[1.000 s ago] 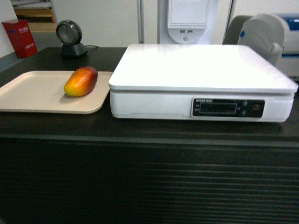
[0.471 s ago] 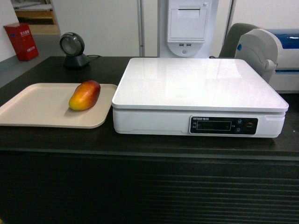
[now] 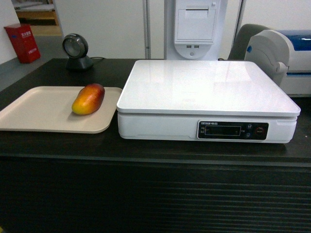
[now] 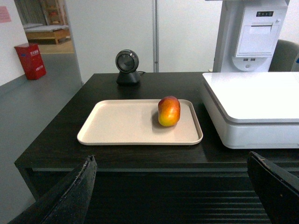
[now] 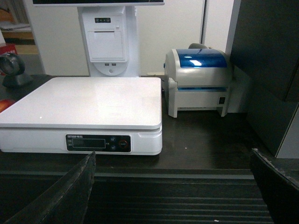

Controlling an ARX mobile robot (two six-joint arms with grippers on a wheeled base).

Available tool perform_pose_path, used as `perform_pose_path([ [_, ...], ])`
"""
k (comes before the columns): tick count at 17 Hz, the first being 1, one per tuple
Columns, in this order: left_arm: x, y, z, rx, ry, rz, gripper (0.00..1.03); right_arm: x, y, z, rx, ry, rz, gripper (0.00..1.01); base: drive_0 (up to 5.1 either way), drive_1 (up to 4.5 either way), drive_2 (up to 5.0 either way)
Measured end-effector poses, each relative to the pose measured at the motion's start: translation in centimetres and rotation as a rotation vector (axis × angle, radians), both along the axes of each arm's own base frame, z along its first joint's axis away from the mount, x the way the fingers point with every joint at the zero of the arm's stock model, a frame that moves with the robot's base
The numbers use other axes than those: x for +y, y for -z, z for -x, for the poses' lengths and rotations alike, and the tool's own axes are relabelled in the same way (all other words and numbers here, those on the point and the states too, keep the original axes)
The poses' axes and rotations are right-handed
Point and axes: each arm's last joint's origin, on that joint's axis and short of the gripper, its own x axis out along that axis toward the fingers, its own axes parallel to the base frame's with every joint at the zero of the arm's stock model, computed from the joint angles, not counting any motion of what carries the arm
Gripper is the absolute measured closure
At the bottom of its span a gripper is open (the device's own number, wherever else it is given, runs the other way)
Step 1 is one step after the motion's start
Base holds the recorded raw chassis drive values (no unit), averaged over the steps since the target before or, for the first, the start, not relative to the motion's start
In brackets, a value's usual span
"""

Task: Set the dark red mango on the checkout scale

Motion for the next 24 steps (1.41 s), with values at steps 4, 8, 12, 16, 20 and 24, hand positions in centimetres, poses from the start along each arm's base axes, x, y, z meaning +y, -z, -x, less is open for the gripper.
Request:
perform_pose_path([
  [4, 0.0, 0.0, 0.0, 0.000, 0.000, 0.000, 0.05, 0.0, 0.0, 0.0, 0.000, 0.000, 0.000, 0.03, 0.0, 0.00, 0.0],
  [8, 0.0, 0.0, 0.0, 0.000, 0.000, 0.000, 0.05, 0.0, 0.0, 0.0, 0.000, 0.000, 0.000, 0.03, 0.0, 0.00, 0.0],
  [12, 0.0, 0.0, 0.0, 0.000, 0.000, 0.000, 0.05, 0.0, 0.0, 0.0, 0.000, 0.000, 0.000, 0.03, 0.0, 0.00, 0.0],
  [16, 0.0, 0.0, 0.0, 0.000, 0.000, 0.000, 0.05, 0.0, 0.0, 0.0, 0.000, 0.000, 0.000, 0.03, 0.0, 0.00, 0.0],
  [20, -4.9, -2.2, -5.9, 0.223, -0.081, 0.131, 0.05, 0.0, 0.0, 0.0, 0.000, 0.000, 0.000, 0.03, 0.0, 0.00, 0.0],
  [24, -3.9, -2.6, -13.5, 0.236, -0.005, 0.089, 0.05, 0.0, 0.0, 0.0, 0.000, 0.000, 0.000, 0.03, 0.0, 0.00, 0.0],
])
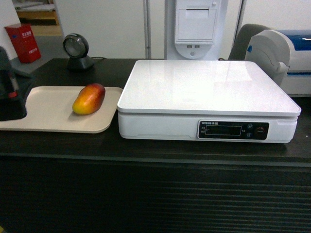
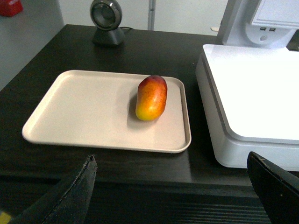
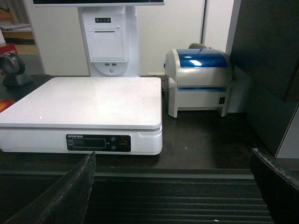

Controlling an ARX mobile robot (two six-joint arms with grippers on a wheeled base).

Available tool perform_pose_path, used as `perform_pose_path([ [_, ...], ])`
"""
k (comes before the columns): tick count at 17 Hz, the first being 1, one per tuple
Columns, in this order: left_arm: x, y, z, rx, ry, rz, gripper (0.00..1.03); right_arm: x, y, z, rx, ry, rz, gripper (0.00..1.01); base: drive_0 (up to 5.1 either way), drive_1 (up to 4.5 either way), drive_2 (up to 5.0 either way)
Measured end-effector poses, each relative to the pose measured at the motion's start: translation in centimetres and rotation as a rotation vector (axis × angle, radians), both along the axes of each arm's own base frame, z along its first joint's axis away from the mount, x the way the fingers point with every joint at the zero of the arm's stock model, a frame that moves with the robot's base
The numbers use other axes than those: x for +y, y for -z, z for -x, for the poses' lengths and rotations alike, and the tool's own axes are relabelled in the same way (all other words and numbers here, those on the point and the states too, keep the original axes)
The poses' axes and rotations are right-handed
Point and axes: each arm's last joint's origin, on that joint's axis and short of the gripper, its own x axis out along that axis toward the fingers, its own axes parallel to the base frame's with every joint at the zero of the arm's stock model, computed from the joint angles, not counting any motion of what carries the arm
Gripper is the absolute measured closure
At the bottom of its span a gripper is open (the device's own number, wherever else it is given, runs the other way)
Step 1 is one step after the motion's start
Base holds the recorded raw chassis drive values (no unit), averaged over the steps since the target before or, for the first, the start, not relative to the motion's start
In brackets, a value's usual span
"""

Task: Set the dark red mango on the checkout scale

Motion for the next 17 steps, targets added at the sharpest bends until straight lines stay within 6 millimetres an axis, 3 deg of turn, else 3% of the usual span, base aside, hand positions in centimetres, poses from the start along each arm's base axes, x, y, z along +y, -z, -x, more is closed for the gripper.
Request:
perform_pose_path([
  [2, 0.5, 0.3, -2.6, 0.043, 0.033, -0.024, 0.05, 0.0, 0.0, 0.0, 0.000, 0.000, 0.000, 0.03, 0.0, 0.00, 0.0],
  [8, 0.6, 1.4, -5.6, 0.134, 0.077, -0.060, 0.05, 0.0, 0.0, 0.0, 0.001, 0.000, 0.000, 0.03, 0.0, 0.00, 0.0],
  [12, 2.1, 1.4, -13.5, 0.210, 0.142, -0.079, 0.05, 0.0, 0.0, 0.0, 0.000, 0.000, 0.000, 0.03, 0.0, 0.00, 0.0],
  [17, 2.3, 3.5, -19.6, 0.298, 0.203, -0.063, 0.05, 0.0, 0.0, 0.0, 0.000, 0.000, 0.000, 0.03, 0.0, 0.00, 0.0],
])
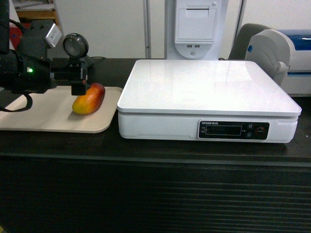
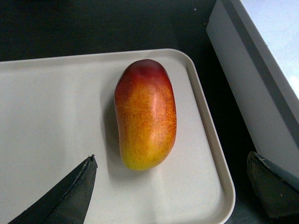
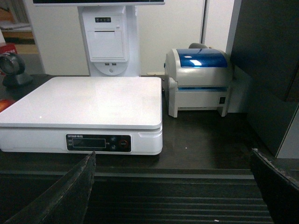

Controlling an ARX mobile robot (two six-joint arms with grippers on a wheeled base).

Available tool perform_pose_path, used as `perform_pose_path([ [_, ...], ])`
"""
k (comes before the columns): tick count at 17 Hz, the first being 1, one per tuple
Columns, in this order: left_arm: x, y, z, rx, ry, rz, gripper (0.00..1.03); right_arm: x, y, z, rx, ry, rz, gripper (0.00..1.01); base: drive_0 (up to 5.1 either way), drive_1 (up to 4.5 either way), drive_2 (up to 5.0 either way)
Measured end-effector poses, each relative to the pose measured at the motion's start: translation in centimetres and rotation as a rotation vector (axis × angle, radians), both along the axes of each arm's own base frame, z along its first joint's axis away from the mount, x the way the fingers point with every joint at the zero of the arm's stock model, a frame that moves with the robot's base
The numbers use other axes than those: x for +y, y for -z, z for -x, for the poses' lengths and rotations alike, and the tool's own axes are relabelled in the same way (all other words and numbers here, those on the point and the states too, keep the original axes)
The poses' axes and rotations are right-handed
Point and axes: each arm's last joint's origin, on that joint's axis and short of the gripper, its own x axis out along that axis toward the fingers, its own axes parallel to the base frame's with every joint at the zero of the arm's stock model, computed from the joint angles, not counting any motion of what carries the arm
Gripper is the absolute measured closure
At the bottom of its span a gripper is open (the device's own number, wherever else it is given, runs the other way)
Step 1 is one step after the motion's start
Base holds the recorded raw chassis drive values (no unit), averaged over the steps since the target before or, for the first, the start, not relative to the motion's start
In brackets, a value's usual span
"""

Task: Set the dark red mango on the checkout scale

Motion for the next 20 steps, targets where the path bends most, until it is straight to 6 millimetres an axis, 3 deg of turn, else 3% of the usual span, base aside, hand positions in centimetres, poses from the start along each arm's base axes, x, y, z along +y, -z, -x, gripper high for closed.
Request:
perform_pose_path([
  [4, -0.5, 2.0, -3.1, 0.039, 0.002, -0.007, 0.05, 0.0, 0.0, 0.0, 0.000, 0.000, 0.000, 0.03, 0.0, 0.00, 0.0],
  [6, -0.6, 1.9, -4.2, 0.028, 0.003, -0.006, 0.05, 0.0, 0.0, 0.0, 0.000, 0.000, 0.000, 0.03, 0.0, 0.00, 0.0],
  [20, -0.6, 4.5, -7.5, 0.093, -0.004, -0.004, 0.05, 0.0, 0.0, 0.0, 0.000, 0.000, 0.000, 0.03, 0.0, 0.00, 0.0],
])
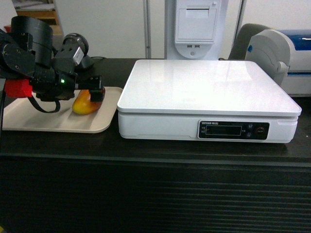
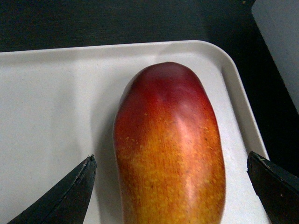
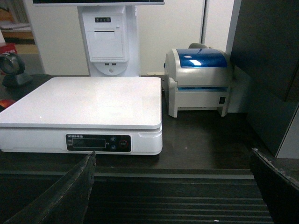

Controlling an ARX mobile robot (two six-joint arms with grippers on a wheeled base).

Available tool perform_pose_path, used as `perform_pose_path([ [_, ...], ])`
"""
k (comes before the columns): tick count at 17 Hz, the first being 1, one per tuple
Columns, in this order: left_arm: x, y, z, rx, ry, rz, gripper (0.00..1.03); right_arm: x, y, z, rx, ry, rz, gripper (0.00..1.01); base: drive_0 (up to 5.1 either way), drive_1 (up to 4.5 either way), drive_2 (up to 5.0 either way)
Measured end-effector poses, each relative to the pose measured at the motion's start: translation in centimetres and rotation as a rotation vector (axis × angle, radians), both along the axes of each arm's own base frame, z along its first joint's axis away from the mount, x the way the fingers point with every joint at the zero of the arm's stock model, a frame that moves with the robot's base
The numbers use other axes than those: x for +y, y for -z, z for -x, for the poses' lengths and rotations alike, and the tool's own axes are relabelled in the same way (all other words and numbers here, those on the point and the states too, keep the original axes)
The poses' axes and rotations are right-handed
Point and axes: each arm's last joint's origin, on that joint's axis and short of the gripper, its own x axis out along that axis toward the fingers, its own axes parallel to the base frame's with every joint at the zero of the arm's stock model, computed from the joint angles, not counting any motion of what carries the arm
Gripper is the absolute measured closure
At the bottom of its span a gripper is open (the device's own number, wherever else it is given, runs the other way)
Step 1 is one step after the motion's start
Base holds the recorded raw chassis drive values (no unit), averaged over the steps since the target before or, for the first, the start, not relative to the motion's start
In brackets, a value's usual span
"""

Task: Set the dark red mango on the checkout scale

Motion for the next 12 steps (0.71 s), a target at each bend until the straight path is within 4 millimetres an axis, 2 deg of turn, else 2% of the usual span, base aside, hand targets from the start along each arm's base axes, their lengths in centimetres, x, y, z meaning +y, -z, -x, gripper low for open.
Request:
perform_pose_path([
  [9, -0.3, 1.7, -0.3, 0.029, 0.012, -0.004, 0.05, 0.0, 0.0, 0.0, 0.000, 0.000, 0.000, 0.03, 0.0, 0.00, 0.0],
  [11, -0.3, 1.9, -0.2, 0.026, 0.013, -0.005, 0.41, 0.0, 0.0, 0.0, 0.000, 0.000, 0.000, 0.03, 0.0, 0.00, 0.0],
  [12, -0.3, 2.0, 0.1, 0.013, 0.013, -0.007, 0.44, 0.0, 0.0, 0.0, 0.000, 0.000, 0.000, 0.03, 0.0, 0.00, 0.0],
])
